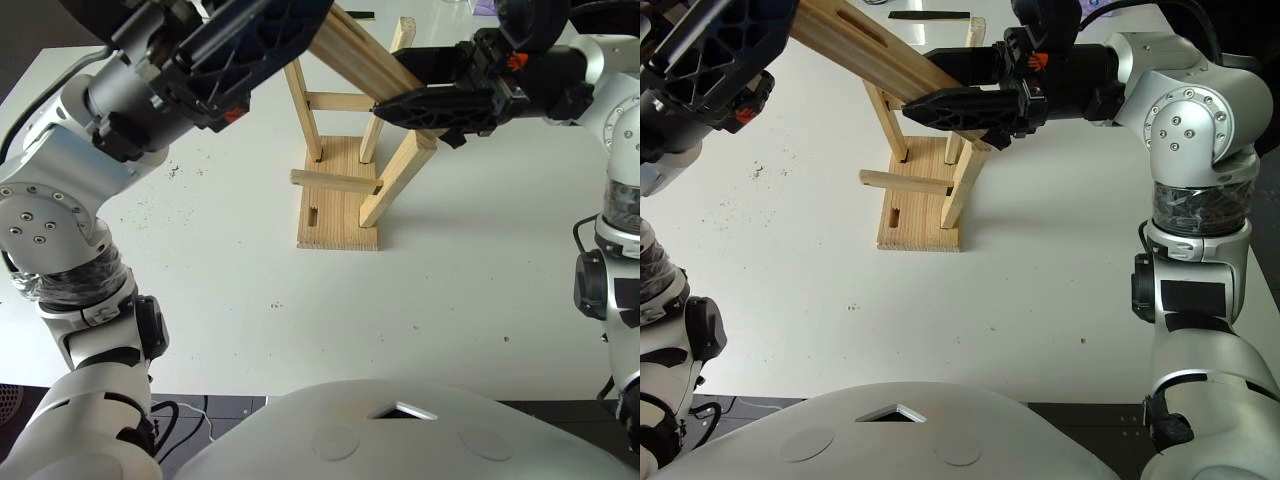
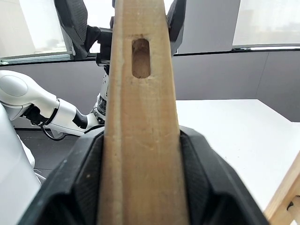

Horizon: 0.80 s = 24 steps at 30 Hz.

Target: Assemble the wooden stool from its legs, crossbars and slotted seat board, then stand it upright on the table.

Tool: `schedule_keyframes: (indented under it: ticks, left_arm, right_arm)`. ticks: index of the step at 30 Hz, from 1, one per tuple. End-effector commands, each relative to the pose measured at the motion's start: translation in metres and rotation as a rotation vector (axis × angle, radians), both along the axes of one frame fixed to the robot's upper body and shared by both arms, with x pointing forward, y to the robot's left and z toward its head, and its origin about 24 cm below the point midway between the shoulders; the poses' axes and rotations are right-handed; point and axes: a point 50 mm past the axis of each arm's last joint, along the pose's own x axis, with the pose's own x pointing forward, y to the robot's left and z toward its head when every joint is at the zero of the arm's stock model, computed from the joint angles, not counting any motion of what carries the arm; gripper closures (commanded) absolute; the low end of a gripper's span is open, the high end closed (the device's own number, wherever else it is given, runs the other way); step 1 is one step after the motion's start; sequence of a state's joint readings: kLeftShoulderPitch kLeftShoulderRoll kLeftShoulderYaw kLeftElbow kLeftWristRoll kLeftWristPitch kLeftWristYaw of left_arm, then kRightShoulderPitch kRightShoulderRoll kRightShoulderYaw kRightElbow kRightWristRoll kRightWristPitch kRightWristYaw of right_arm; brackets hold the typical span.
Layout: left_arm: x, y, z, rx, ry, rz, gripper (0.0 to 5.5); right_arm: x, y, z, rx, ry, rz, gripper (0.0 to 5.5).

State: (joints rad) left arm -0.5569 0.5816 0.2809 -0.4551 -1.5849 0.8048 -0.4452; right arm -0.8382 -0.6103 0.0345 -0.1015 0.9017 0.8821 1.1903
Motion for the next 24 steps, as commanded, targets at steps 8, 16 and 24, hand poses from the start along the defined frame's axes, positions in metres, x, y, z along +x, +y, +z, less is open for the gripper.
schedule_keyframes:
  ticks: [8, 16, 24]
  left_arm:
    - [-0.001, -0.004, -0.006, 0.023, 0.007, -0.06, 3.19]
    - [-0.003, -0.008, -0.01, 0.036, 0.002, -0.072, 3.27]
    - [0.0, 0.001, -0.007, 0.024, -0.044, -0.022, 3.27]
  right_arm:
    - [-0.002, -0.001, -0.002, 0.011, -0.011, -0.001, 3.45]
    - [-0.005, 0.0, -0.006, 0.012, -0.006, 0.007, 3.45]
    - [0.001, -0.003, -0.007, 0.039, -0.06, -0.064, 3.45]
